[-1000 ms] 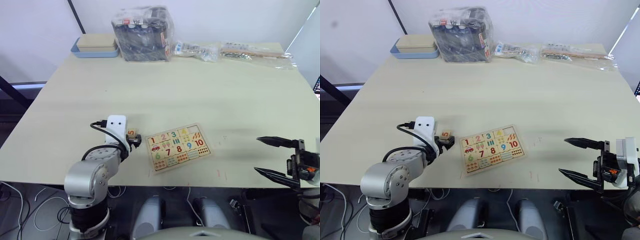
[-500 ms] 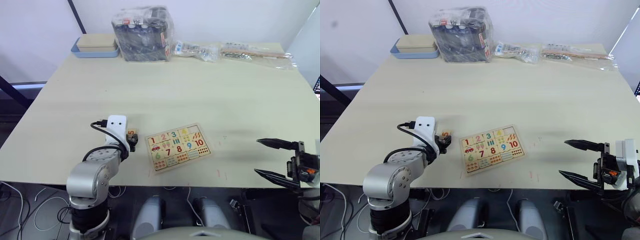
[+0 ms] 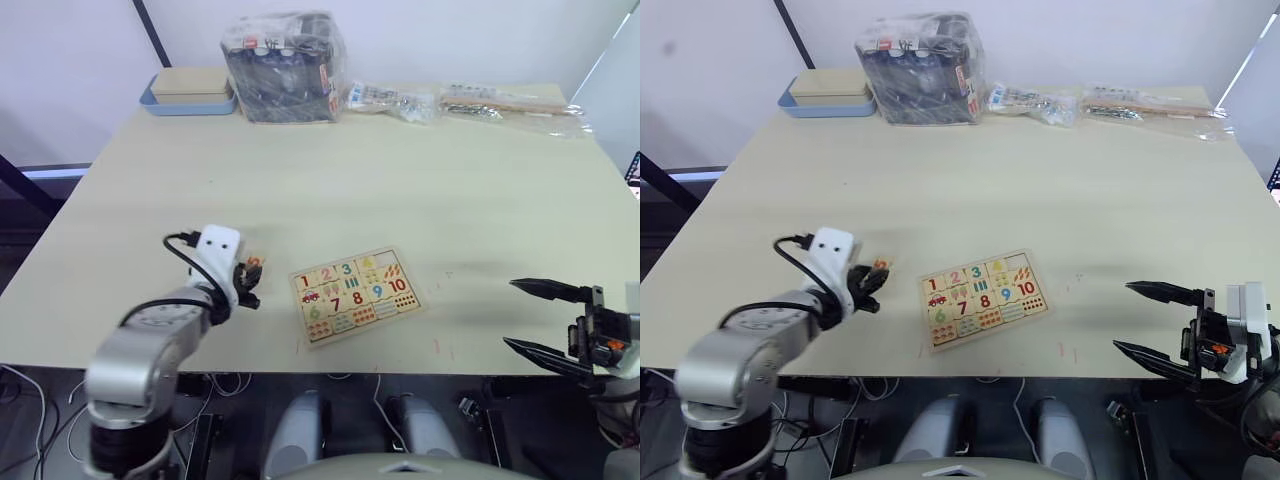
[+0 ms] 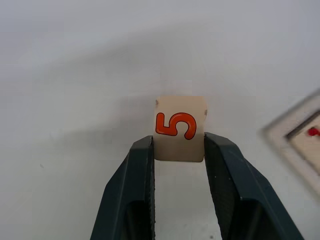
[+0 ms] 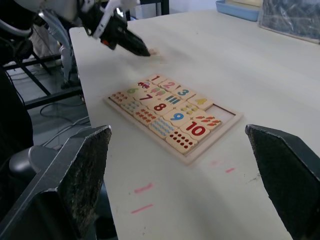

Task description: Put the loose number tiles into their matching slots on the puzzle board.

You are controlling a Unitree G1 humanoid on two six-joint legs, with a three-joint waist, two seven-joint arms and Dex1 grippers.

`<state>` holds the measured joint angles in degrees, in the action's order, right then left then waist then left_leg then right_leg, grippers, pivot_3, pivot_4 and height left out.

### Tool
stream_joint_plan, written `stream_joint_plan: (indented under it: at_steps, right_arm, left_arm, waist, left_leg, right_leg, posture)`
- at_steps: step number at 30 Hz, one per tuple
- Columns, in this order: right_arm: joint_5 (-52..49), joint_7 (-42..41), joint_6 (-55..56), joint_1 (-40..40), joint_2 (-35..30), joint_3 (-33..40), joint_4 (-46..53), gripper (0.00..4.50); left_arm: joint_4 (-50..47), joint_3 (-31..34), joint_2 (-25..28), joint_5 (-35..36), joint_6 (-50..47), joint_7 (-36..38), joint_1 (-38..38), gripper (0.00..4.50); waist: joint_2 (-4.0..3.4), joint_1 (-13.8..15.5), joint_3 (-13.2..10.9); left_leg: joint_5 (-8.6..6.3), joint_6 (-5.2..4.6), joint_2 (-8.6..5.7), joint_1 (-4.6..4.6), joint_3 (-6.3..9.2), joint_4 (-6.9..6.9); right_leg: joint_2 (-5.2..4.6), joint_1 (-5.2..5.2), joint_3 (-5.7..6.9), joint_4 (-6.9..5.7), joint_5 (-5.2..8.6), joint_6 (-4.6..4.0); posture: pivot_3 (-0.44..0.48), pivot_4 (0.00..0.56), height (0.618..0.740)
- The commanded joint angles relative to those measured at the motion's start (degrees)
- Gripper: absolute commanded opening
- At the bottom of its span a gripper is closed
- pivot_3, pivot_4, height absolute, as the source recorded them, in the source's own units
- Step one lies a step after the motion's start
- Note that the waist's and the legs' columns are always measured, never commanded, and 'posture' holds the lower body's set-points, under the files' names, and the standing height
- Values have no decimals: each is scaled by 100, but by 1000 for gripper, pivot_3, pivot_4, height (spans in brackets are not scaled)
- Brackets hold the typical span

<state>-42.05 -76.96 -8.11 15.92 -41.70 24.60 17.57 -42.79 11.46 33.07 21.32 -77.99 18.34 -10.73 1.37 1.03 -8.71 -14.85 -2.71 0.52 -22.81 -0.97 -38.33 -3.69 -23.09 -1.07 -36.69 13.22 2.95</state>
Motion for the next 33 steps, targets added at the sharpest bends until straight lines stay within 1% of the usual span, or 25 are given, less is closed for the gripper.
stream_joint_plan:
  at_steps: [1, 2, 6, 9, 12, 14, 17, 19, 20, 22, 23, 25, 27, 29, 33]
  right_arm:
    - [-51, 57, 156, -78, 63, 39, 225, 4500]
    - [-43, 68, 176, -93, 79, 37, 250, 4500]
    - [-75, 171, 217, -124, 88, 105, 378, 4500]
    - [-194, 321, 165, -93, 76, 262, 570, 4500]
    - [-286, 447, 103, -14, 66, 376, 732, 4500]
    - [-317, 539, 103, 126, 92, 511, 858, 4500]
    - [-295, 714, 112, 280, 149, 607, 1026, 4500]
    - [-233, 827, 169, 454, 231, 662, 1150, 4500]
    - [-214, 888, 195, 550, 288, 683, 1231, 4500]
    - [-187, 989, 227, 672, 366, 694, 1356, 4500]
    - [-175, 1042, 240, 720, 411, 700, 1413, 4500]
    - [-140, 1126, 264, 786, 476, 689, 1497, 4500]
    - [-84, 1204, 321, 882, 570, 654, 1560, 4500]
    - [-22, 1262, 382, 971, 661, 602, 1612, 4500]
    - [71, 1338, 466, 1093, 784, 531, 1688, 4500]
  left_arm:
    - [-134, 56, 842, 581, 374, 1091, -389, 923]
    - [-51, -15, 1139, 739, 436, 1409, -553, 923]
    - [310, -459, 1864, 1101, 749, 2238, -1242, 923]
    - [711, -1005, 2090, 1160, 811, 2586, -1947, 923]
    - [978, -1519, 2199, 1108, 829, 2765, -2460, 923]
    - [1305, -1851, 2014, 1272, 497, 2885, -2949, 923]
    - [1680, -2466, 1865, 949, 532, 2794, -3567, 923]
    - [1953, -3049, 1592, 726, 448, 2714, -4089, 923]
    - [2085, -3447, 1454, 513, 542, 2710, -4342, 923]
    - [2369, -3925, 1226, 291, 561, 2711, -4674, 923]
    - [2594, -4119, 1097, 173, 558, 2697, -4808, 923]
    - [2954, -4338, 888, 26, 572, 2695, -4978, 923]
    - [3270, -4474, 569, -68, 550, 2655, -5106, 923]
    - [3440, -4607, 308, -142, 527, 2634, -5161, 923]
    - [3608, -4672, -66, -192, 399, 2628, -5206, 923]
  waist:
    - [0, 8, -1]
    - [1, 6, -2]
    - [-8, -7, -5]
    - [-6, 1, -8]
    - [-5, -14, -10]
    - [-5, -10, -11]
    - [3, -32, -16]
    - [4, -43, -18]
    - [6, -23, -19]
    - [11, 47, -22]
    - [9, 39, -21]
    - [9, 1, -21]
    - [9, -29, -23]
    - [7, -28, -24]
    - [5, -26, -25]
  left_leg:
    - [0, 0, 0, -2, 1, 0]
    - [0, 0, 0, -3, 2, 0]
    - [0, 0, -1, -2, -2, 2]
    - [0, -1, -2, -4, -2, 2]
    - [0, -1, -5, -5, -2, 1]
    - [0, -2, -4, -5, -3, 1]
    - [0, -2, -4, -6, -2, 0]
    - [0, -2, 0, -2, -8, 1]
    - [0, -2, 1, -1, -9, 0]
    - [1, -2, -10, -13, 9, -4]
    - [1, -2, -11, -10, 9, -5]
    - [1, -3, -13, -8, 2, -5]
    - [1, -3, -13, -8, 4, -4]
    - [1, -3, -11, -8, -1, -3]
    - [1, -3, -11, -8, 3, -3]
  right_leg:
    - [-1, 0, 1, 1, 0, 0]
    - [-1, -1, 3, 1, 0, 0]
    - [2, 0, 2, 5, 0, 1]
    - [11, 0, 4, 6, 0, 1]
    - [43, 0, 0, 6, 1, 4]
    - [48, 0, -2, 7, 1, 5]
    - [57, 0, -5, 6, 1, 7]
    - [66, -1, -15, 4, 2, 7]
    - [67, -1, -16, 3, 2, 7]
    - [70, 3, -2, 1, 4, 11]
    - [72, 2, -15, 1, 7, 14]
    - [71, 2, -26, -1, 8, 18]
    - [72, 1, -27, -2, 8, 19]
    - [73, -4, -34, -4, 8, 19]
    - [74, -3, -29, -7, 9, 20]
  posture:
    - [0, 150, 740]
    - [0, 150, 740]
    - [0, 150, 740]
    - [0, 150, 740]
    - [0, 150, 740]
    - [0, 150, 740]
    - [0, 150, 740]
    - [0, 150, 740]
    - [0, 150, 740]
    - [0, 150, 740]
    - [0, 150, 740]
    - [0, 150, 740]
    - [0, 150, 740]
    - [0, 150, 740]
    - [0, 150, 740]
